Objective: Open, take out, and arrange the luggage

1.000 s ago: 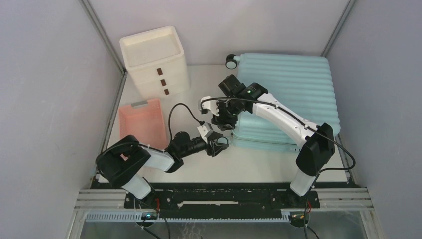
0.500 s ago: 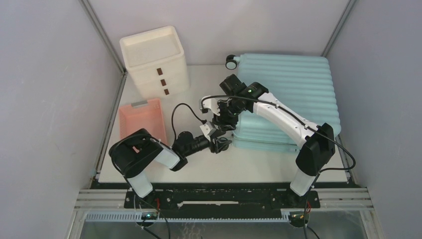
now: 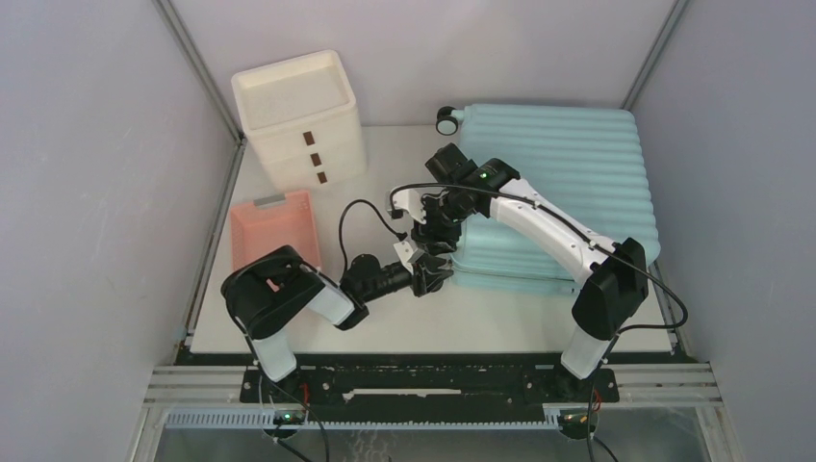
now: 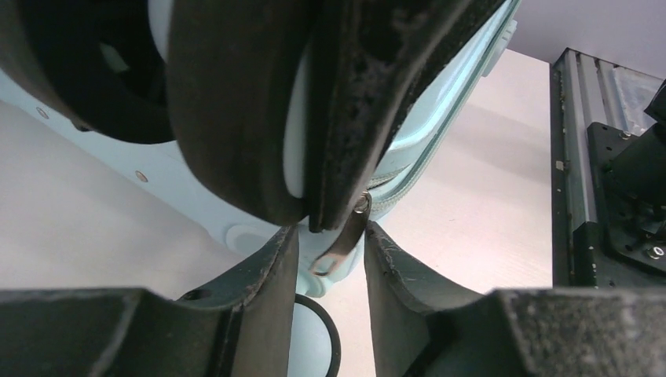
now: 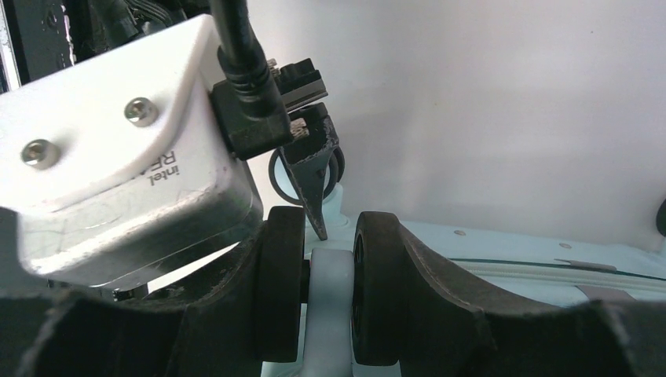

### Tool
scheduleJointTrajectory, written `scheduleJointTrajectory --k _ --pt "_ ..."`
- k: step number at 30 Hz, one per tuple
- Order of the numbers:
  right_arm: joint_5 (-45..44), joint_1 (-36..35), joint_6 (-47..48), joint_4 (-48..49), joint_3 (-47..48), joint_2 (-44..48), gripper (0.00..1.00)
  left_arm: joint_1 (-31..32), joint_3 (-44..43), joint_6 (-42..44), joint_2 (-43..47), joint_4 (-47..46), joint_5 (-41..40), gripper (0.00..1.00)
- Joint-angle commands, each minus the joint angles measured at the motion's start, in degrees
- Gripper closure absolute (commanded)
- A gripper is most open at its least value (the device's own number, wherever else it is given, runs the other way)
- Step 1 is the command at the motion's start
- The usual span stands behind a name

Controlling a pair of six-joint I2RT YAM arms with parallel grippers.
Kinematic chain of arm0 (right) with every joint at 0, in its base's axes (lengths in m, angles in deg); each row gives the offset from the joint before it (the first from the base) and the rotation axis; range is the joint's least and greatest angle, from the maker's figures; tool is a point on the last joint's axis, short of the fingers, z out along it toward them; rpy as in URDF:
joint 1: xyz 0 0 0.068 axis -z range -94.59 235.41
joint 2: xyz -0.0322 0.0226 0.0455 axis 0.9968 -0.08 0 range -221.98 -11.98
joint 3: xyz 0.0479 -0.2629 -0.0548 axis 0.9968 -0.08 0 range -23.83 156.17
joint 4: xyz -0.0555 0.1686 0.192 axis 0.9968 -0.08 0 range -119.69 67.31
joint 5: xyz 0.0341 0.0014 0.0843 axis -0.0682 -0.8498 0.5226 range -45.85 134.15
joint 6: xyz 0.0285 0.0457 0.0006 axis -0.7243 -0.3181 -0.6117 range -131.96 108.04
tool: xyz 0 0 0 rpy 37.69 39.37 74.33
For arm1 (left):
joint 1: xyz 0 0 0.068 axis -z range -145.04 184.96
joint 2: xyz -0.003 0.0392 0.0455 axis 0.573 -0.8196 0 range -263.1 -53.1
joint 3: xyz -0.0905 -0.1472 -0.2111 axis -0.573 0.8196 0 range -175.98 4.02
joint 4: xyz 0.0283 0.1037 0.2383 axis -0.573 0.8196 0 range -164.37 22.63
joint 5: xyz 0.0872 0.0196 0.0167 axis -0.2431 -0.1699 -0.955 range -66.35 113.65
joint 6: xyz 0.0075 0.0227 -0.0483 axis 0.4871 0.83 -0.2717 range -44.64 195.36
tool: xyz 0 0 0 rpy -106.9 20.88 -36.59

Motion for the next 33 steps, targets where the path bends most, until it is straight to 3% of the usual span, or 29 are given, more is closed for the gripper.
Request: scheduleJointTrajectory --k 1,4,11,19,25,33 --pt "4.50 0.18 -0.18 0.48 4.01 2.94 0.98 0.54 -2.88 -1.67 -1.12 -3.21 1.73 0.60" --pt "4.63 0.19 -0.19 0.46 3.97 2.94 0.98 0.62 -2.69 -1.52 -0.92 -3.17 1.31 0.61" --pt "4.74 0.19 -0.31 0.35 3.81 2.94 0.98 0.65 -1.67 -1.32 0.06 -3.05 0.29 0.73" --pt "4.79 0.12 -0.37 0.04 3.15 3.44 0.98 0.55 -1.42 -1.92 0.81 -3.06 0.66 0.97" --pt "4.82 0.02 -0.31 0.01 2.73 3.81 0.98 0.09 -1.00 -3.68 1.23 -3.17 0.40 1.00" --pt "4.81 0.09 -0.20 -0.14 1.29 4.88 0.98 -4.44 -1.14 -14.16 0.16 -4.85 2.93 1.00"
